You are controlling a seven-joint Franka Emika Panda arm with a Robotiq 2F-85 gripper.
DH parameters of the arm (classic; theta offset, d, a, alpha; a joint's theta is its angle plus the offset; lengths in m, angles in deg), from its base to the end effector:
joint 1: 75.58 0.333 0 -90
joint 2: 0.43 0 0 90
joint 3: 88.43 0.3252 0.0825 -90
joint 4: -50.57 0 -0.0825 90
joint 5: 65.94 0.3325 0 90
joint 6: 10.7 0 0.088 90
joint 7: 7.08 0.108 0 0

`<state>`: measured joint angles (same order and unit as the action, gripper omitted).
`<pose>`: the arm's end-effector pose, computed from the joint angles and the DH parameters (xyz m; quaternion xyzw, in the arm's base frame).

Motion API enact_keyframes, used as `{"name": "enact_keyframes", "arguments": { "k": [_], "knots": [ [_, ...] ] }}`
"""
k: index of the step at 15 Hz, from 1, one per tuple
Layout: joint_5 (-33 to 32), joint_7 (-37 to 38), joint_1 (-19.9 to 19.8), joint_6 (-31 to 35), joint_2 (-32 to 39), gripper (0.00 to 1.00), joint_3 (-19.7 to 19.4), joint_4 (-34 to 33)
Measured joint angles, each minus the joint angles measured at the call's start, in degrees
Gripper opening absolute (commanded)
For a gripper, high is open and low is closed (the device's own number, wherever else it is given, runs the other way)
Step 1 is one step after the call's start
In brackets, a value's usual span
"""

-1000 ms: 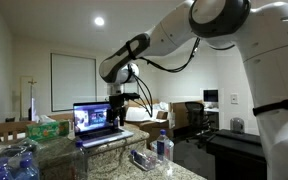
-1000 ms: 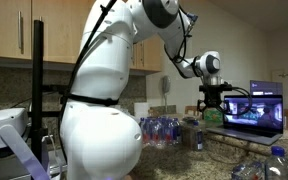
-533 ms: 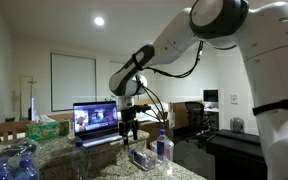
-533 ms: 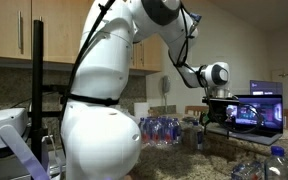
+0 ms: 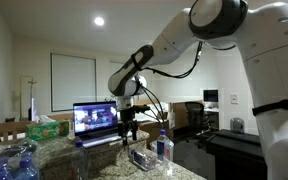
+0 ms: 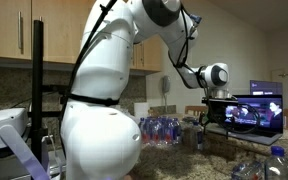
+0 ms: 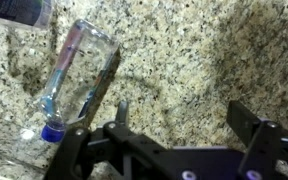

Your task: Move the three empty water bottles to the right

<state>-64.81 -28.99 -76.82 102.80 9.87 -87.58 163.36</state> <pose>0.5317 -0.0027 0.4047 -0.9798 -0.1814 0.0801 0.0260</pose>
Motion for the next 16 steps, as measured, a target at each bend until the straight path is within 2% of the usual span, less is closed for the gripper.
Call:
{"name": "enact_keyframes", "arguments": {
  "k": [9, 13, 16],
  "knots": [
    [0.77, 0.0, -0.1, 3.39, 1.25, 1.0, -0.07, 3.16],
    [1.01, 0.0, -1.81, 3.55, 2.95, 1.0, -1.33, 2.97],
    [2.56, 0.02, -3.23, 6.81, 4.2, 1.0, -2.27, 2.96]
  ]
}}
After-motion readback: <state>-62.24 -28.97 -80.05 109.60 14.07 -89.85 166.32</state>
